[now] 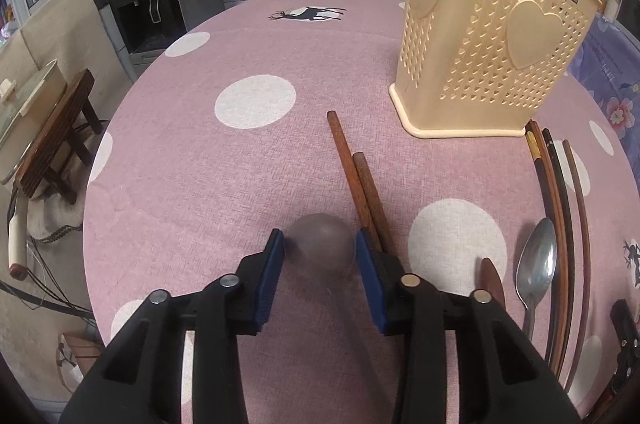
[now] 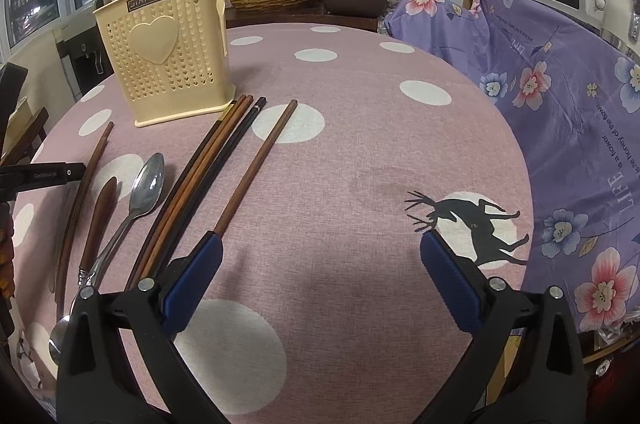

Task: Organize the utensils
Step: 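Close the right tool on a single wooden chopstick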

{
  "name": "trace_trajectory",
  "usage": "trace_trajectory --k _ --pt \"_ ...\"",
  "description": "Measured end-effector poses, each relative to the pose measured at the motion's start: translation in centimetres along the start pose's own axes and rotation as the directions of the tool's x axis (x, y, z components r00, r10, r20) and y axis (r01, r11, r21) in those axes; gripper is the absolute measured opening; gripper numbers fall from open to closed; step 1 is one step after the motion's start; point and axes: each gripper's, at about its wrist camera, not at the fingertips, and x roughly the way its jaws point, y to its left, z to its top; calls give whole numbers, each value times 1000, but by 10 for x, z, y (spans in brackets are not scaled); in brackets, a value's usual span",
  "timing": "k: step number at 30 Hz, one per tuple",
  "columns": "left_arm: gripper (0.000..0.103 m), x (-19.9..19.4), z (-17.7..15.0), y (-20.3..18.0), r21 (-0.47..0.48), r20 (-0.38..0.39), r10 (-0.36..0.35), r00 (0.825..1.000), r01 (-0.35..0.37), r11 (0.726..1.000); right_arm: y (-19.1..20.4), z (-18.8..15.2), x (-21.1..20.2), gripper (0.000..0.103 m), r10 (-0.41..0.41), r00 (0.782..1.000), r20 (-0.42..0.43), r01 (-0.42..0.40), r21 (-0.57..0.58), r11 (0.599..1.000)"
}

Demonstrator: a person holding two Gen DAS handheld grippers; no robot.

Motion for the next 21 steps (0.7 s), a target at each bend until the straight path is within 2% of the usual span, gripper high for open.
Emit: trace_trajectory --k 6,13,15,16,21 --pt "37 2 4 -4 20 -2 -15 1000 15 1000 5 2 0 98 6 1000 -3 -6 -10 1000" --pt "37 5 9 -3 52 -4 -32 999 32 998 4 29 19 98 90 994 -64 -90 -3 996" --pt "37 5 9 -3 60 -3 -37 999 37 998 4 42 30 85 63 996 -67 -64 -14 998" --pt "37 5 9 -3 67 -3 -40 999 40 997 6 50 35 82 46 997 -69 -47 -20 999" --pt "37 8 14 -1 89 -8 -51 999 52 995 17 82 65 62 67 990 -126 -67 6 998"
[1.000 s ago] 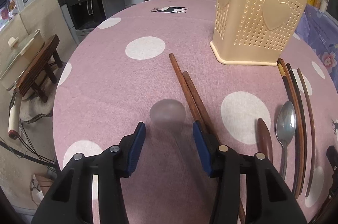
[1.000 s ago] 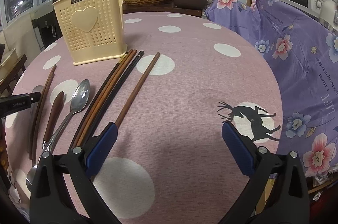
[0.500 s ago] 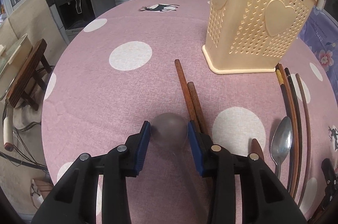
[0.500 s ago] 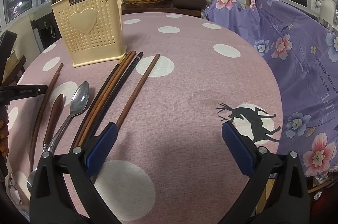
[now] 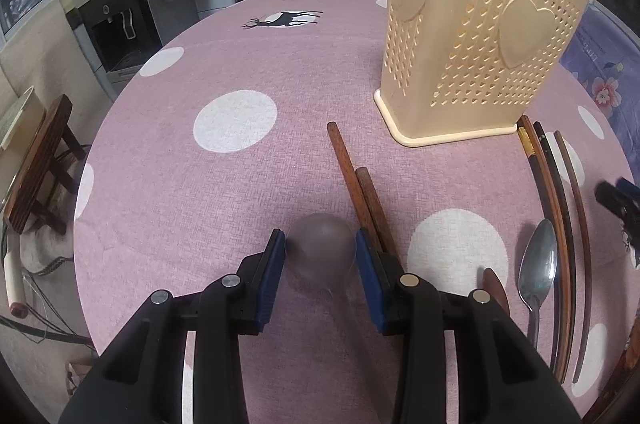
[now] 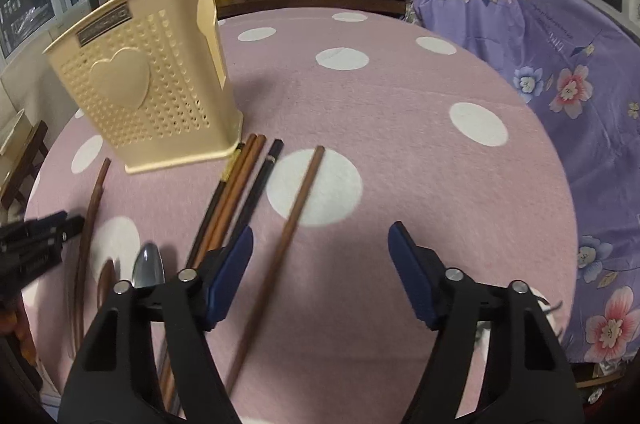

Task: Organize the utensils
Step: 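Close the right tool on a single wooden chopstick, then lift the ladle with the left tool while the right tool carries the chopstick over the basket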

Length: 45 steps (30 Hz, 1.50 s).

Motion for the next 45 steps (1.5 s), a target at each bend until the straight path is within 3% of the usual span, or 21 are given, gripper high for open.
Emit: trace_trajectory --k 6,11,18,27,33,39,45 --pt "37 2 3 -1 2 6 -4 1000 4 1000 15 19 33 45 -62 997 -50 63 32 997" --pt "37 3 4 -2 5 16 -5 1000 5 1000 24 21 48 39 -98 994 -54 100 27 995" --pt "37 3 6 -2 0 23 -2 1000 2 1000 28 29 56 10 -84 995 -49 85 30 996" --pt "37 -2 8 0 -4 79 -11 997 11 1000 10 32 54 9 28 999 -44 -23 124 992" --pt "37 -40 20 9 -16 183 -31 983 35 999 4 40 16 9 73 995 61 -80 127 989" --pt "37 -86 31 19 -26 299 -25 954 35 999 -2 51 -52 8 97 972 212 -119 90 989" --pt "37 -95 32 17 -30 330 -27 944 39 999 -8 53 -88 8 102 955 279 -125 65 990"
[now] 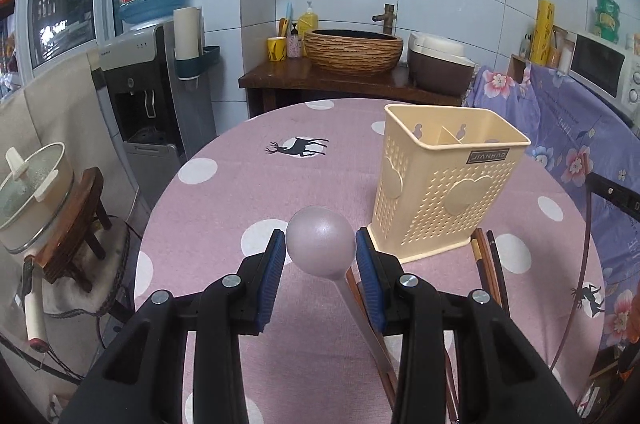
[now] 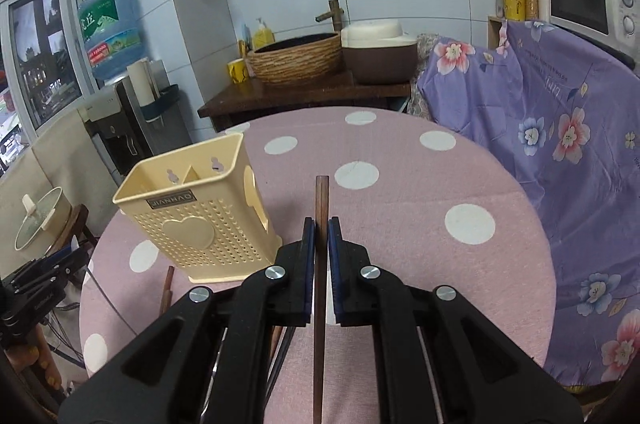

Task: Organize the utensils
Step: 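Lift the ladle with the left tool while the right tool carries the chopstick over the basket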

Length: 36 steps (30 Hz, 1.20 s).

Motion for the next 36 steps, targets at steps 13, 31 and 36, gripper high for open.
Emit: trace_trajectory --k 13,31,36 --pt "36 -18 12 0 1 48 -24 999 24 1000 -4 15 -31 8 32 997 65 -30 -23 999" --pt "36 -60 162 -45 55 323 -8 946 -11 998 70 181 -103 7 131 929 347 -93 -124 988" --pt "36 -32 148 -62 94 305 15 952 -45 995 90 173 -85 7 154 936 318 -113 -144 983"
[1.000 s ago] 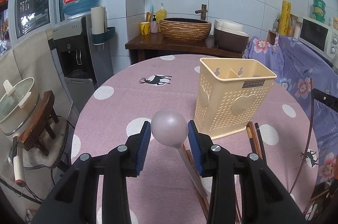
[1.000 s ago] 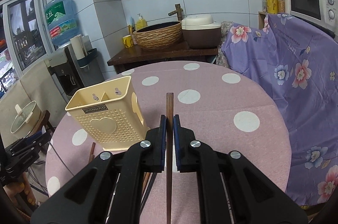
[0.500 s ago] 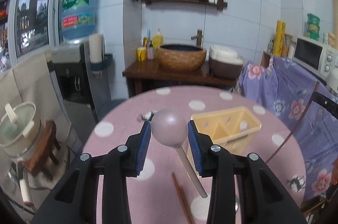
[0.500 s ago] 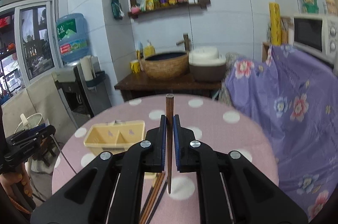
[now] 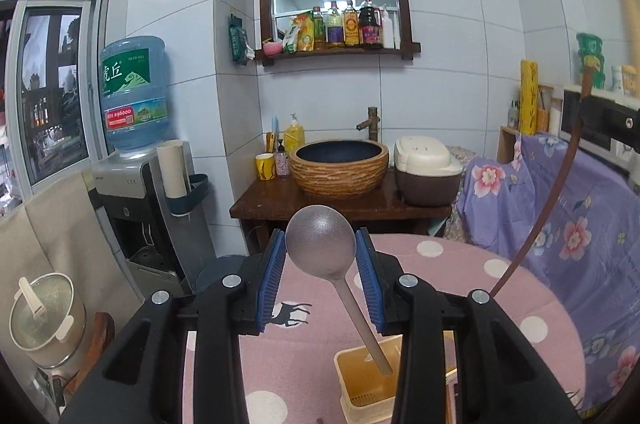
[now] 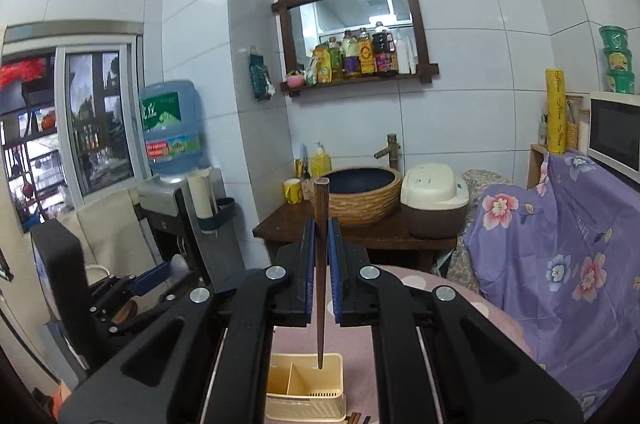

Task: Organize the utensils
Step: 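Lift the ladle with the left tool while the right tool carries the chopstick over the basket, then open both tools to drop the ladle and chopstick into the basket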

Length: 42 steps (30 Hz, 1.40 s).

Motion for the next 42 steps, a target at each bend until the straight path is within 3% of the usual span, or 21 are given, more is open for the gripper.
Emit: trace_trajectory --k 11,26,32,35,37,42 --pt "36 45 -70 -20 17 -120 5 993 -3 1000 -3 -95 59 8 -5 986 -168 11 32 999" --pt "38 56 -97 -31 70 -169 -6 986 18 997 -17 -115 63 8 -13 986 -165 22 55 998" --pt "63 46 -101 -32 82 -150 -9 989 22 996 -18 -118 60 8 -29 987 -161 35 38 999" --pt "72 35 -103 -27 67 -139 -23 990 32 997 -18 -120 56 23 -32 987 -156 38 38 999" --pt "77 26 -106 -21 46 -130 -23 991 29 999 -17 -122 48 54 -46 990 -134 50 23 998" --pt "81 6 -130 -3 -10 -171 -16 985 15 1000 -11 -135 20 59 -84 993 -83 80 -50 996"
